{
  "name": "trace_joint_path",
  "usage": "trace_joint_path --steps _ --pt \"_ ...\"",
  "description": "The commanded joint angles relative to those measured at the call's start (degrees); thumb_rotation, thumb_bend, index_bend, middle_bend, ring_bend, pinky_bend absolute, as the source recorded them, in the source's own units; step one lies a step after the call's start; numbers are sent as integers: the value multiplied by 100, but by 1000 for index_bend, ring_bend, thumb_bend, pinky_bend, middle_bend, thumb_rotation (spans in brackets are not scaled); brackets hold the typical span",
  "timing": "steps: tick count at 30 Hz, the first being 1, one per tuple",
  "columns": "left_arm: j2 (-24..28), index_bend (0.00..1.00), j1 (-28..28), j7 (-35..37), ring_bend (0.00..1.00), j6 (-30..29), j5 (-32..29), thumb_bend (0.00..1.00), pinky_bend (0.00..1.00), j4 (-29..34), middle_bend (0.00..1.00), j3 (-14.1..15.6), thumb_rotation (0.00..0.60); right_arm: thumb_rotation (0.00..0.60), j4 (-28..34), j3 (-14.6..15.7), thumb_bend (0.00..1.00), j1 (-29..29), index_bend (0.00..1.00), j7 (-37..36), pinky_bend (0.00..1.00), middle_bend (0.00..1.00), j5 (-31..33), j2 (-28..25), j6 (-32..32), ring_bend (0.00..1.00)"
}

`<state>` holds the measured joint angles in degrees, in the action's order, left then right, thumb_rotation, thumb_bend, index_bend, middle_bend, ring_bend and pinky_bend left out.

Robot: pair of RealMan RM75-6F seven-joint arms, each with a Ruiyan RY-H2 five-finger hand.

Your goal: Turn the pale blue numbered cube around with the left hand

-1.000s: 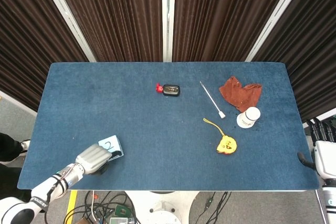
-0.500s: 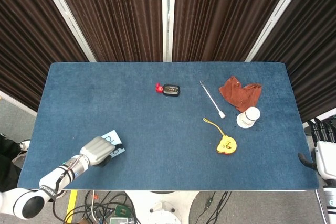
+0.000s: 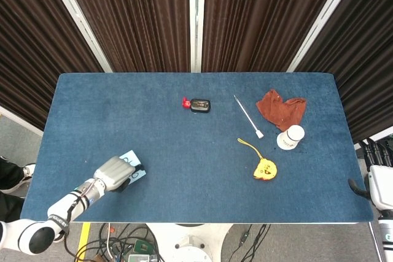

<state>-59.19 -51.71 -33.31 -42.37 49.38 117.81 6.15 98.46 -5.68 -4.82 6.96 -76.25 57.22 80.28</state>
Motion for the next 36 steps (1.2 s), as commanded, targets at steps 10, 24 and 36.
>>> trace_joint_path --steps 10,24,36 --pt "298 200 -117 -111 876 -127 -76 614 856 395 821 253 600 600 82 14 176 -8 0 66 0 0 -50 -15 23 0" --pt "403 252 -506 -228 889 108 -366 623 865 594 834 532 600 600 82 33 176 -22 0 63 0 0 6 -23 -52 0" --pt "469 238 -692 -341 897 -53 -407 631 873 772 843 591 600 600 86 45 176 -47 0 75 0 0 54 -31 -131 0"
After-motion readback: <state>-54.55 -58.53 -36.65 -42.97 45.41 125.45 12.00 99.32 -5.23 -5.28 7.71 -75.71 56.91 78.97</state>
